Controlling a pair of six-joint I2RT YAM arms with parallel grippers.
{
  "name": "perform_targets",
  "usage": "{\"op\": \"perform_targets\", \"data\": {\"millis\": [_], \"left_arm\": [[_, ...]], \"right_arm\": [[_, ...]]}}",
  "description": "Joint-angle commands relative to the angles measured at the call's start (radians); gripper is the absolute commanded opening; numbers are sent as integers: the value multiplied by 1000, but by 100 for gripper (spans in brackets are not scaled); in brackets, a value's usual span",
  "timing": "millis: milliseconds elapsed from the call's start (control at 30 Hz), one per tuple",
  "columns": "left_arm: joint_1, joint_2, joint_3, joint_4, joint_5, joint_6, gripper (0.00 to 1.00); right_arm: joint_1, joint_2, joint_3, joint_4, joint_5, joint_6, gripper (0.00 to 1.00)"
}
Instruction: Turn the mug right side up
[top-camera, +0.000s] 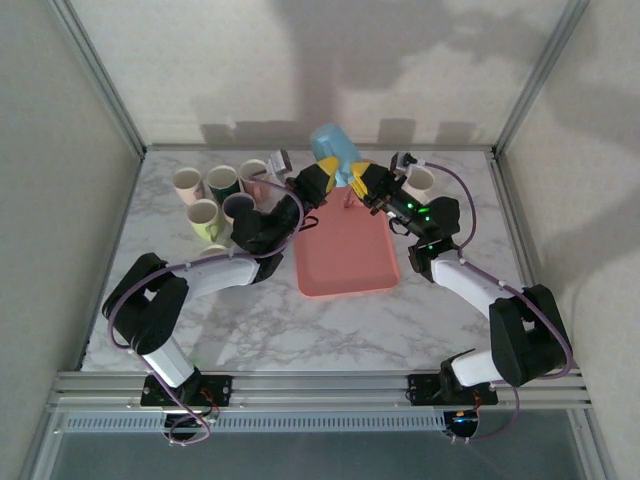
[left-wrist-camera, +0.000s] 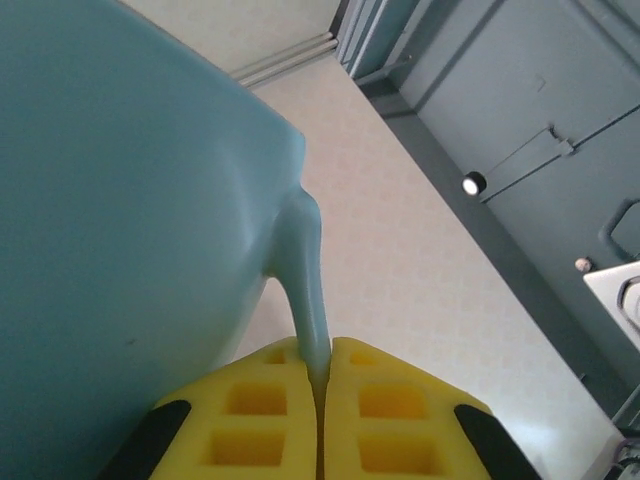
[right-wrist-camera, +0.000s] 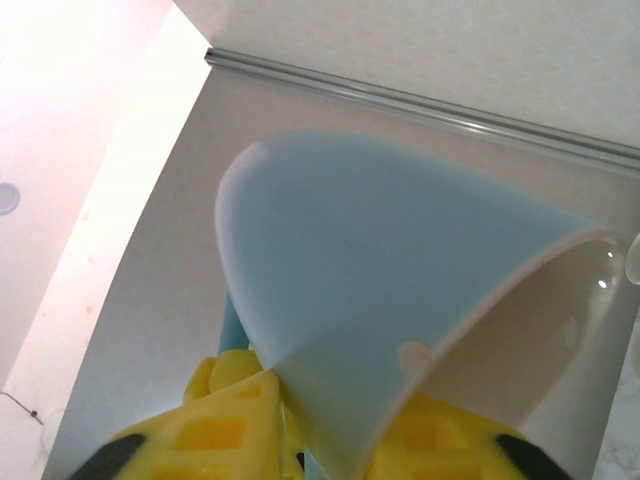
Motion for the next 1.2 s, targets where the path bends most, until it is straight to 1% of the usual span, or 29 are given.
{"op": "perform_targets", "data": {"millis": [0,100,167,200,267,300,433,533,567,633,767,867,1000,1067,1167], "left_arm": [[-23,-2,26,126,16,-7,0],[-24,1,22,110,7,-23,0],[-24,2,16,105,-1,-33,4],[-24,2,16,93,0,-45,7],[-26,3,20,59,5,-67,16],[-25,5,23,53,10,-64,18],[-28,-13,19,-18,9,-34,34],[-28,-43,10,-72,21,5,56],[-28,-56,7,-98,28,25,60],[-28,-83,-2,-152,32,58,66],[-26,-156,-34,-267,23,133,71],[-22,-211,-64,-376,5,174,78],[0,-273,-91,-492,20,230,80],[11,-304,-92,-592,18,268,81],[26,-343,-97,-698,9,317,85]], "right_arm": [[13,-1,47,60,21,-33,16],[16,0,46,59,20,-57,6],[17,-2,46,59,19,-74,0],[17,-5,47,60,18,-84,0],[18,-7,49,60,17,-99,0],[18,-8,51,59,18,-107,0],[19,-4,75,60,11,-129,0],[17,-3,93,41,7,-145,0],[17,-4,100,26,2,-153,0],[16,-10,107,2,-5,-168,0],[16,-28,115,-56,-18,-208,0],[15,-37,144,-116,-51,-245,0],[13,-57,181,-205,-86,-299,0],[13,-68,194,-244,-92,-323,0],[13,-73,205,-281,-103,-341,0]]}}
